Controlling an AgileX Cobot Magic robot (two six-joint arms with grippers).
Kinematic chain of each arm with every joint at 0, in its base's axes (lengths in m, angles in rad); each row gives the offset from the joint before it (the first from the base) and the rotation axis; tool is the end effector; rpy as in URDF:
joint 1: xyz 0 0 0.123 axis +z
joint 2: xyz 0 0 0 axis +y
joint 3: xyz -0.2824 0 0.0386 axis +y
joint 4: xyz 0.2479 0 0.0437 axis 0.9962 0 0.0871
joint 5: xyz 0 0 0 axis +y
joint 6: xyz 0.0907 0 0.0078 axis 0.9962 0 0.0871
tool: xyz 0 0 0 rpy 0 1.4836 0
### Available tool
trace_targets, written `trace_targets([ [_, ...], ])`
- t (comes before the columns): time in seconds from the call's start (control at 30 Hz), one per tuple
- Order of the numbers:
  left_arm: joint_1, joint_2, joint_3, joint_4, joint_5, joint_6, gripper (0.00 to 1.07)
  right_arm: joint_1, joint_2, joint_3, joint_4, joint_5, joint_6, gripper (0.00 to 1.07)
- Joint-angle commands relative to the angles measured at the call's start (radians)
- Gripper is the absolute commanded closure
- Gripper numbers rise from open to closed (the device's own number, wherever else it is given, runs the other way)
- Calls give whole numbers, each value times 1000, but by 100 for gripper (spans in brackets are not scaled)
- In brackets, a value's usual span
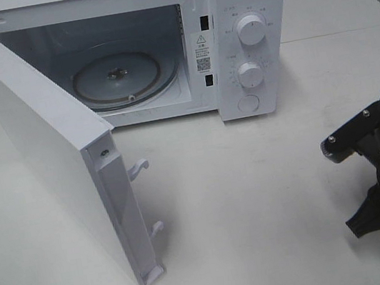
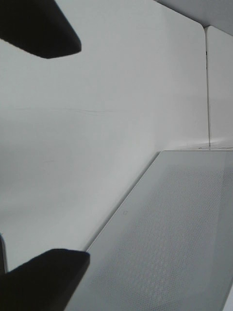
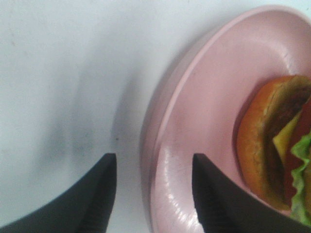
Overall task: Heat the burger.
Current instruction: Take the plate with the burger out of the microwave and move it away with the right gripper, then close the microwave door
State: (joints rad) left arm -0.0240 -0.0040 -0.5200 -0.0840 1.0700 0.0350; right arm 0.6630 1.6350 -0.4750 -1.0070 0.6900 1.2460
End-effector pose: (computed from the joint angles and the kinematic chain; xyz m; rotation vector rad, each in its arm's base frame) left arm -0.0085 -0.0065 0.2821 0.0654 2.0270 -0.0933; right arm 0.1894 0.0856 0.1161 -0.3758 2.6965 -0.6375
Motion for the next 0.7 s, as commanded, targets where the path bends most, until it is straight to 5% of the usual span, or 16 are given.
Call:
trace_targets([
  [0.03, 3, -7, 3, 0, -3, -1, 7, 3, -65, -9, 7, 9, -50, 57],
  [0.37, 3, -7, 3, 0, -3, -1, 7, 3, -324, -11, 179, -74, -296, 43],
  [0.5, 3, -7, 3, 0, -3, -1, 7, 3, -414, -11, 375, -86, -530, 31],
  [0.7, 3, -7, 3, 0, -3, -1, 7, 3, -484, -18, 568, -94, -751, 30],
])
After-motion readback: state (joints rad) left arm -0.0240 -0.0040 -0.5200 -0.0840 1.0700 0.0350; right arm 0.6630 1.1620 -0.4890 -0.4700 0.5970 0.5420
